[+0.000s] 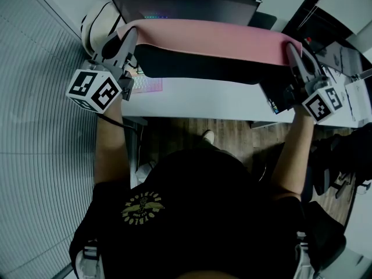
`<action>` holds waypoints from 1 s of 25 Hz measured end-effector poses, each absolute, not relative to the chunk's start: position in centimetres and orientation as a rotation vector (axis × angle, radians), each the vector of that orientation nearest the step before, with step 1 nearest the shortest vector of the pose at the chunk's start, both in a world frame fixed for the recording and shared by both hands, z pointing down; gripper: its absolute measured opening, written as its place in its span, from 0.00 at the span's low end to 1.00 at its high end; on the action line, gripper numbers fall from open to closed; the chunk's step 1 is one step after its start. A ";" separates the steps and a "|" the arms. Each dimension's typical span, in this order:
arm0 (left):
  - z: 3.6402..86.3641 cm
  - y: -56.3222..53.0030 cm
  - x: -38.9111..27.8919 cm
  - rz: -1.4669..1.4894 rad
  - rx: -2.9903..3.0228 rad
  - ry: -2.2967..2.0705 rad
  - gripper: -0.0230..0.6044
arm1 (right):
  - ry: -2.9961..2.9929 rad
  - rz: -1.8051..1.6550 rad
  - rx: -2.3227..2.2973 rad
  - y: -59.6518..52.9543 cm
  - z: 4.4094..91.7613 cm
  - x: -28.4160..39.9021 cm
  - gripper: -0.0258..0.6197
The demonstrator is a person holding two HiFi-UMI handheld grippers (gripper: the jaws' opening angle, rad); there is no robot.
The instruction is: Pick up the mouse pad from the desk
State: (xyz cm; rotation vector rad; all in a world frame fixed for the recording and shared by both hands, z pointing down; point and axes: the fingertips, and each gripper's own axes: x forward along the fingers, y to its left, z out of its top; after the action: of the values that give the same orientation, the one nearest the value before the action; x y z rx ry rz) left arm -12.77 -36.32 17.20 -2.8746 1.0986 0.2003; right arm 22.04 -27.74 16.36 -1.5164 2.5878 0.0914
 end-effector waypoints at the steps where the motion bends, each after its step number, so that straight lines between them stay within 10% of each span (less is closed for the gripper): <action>1: 17.2 -36.4 -12.7 0.199 -2.875 1.097 0.08 | 2.588 0.092 -1.517 -27.8 16.4 22.0 0.08; 25: 17.7 -35.1 -12.9 0.199 -2.926 1.045 0.08 | 2.565 0.080 -1.565 -25.0 16.9 21.5 0.08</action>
State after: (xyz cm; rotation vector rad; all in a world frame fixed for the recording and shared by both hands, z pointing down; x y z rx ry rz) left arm -12.87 -35.14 17.70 -2.9263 1.0449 0.1988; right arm 21.46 -25.03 16.85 -1.5649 2.5652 0.0803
